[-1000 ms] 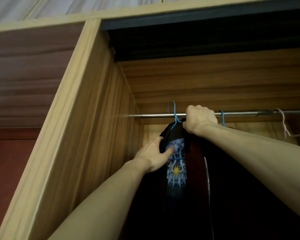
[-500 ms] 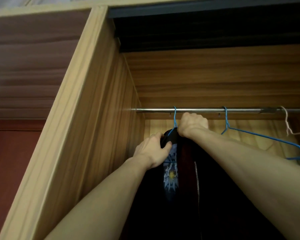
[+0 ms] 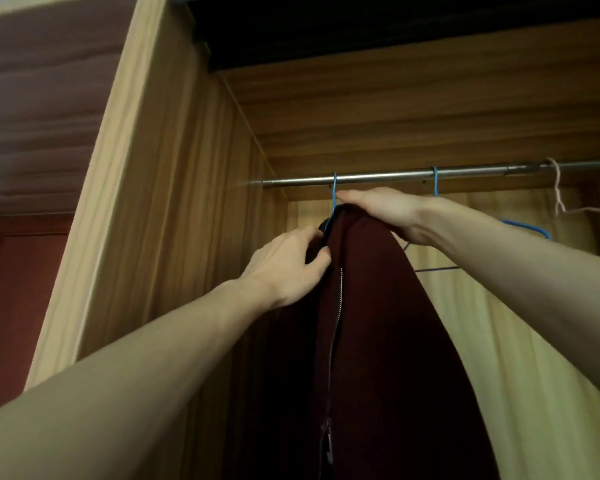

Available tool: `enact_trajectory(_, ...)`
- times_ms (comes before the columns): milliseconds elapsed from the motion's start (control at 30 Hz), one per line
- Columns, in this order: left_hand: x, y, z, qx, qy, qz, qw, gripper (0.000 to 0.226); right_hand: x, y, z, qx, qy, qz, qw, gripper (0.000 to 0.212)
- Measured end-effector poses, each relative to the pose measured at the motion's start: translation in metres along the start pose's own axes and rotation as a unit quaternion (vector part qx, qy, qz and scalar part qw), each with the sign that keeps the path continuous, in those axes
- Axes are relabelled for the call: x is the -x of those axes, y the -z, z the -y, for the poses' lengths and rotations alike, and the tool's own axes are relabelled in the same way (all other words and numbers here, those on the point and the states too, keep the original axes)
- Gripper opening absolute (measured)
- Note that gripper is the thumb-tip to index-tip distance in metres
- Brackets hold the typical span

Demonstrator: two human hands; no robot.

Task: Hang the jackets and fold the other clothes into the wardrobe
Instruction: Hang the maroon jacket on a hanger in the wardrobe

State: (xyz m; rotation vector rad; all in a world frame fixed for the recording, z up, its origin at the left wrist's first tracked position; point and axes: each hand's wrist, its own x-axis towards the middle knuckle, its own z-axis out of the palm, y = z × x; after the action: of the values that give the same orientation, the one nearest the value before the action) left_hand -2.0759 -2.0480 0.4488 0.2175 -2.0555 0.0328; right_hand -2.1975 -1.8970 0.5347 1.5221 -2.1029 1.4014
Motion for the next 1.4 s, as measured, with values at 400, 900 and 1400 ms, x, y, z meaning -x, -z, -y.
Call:
enact_trajectory(400, 0.131, -0.003, -0.029, -0.083, 0.01, -0.007, 0.997, 0.055, 0.185, -0.055, -0.088, 0.127, 0.175, -0.181, 0.959, 0.053)
enact_trajectory(900, 0.338, 0.005, -0.041, -0.014, -0.064, 0.046, 0.997, 0.055, 0.441, -0.151, -0.083, 0.369, -0.041, -0.196, 0.908, 0.064)
enact_trajectory(1400, 0.468, -0.015, -0.164, 0.235, -0.14, 0.069, 0.959, 0.051, 0.649, -0.125, -0.03, 0.538, -0.233, -0.211, 0.782, 0.061)
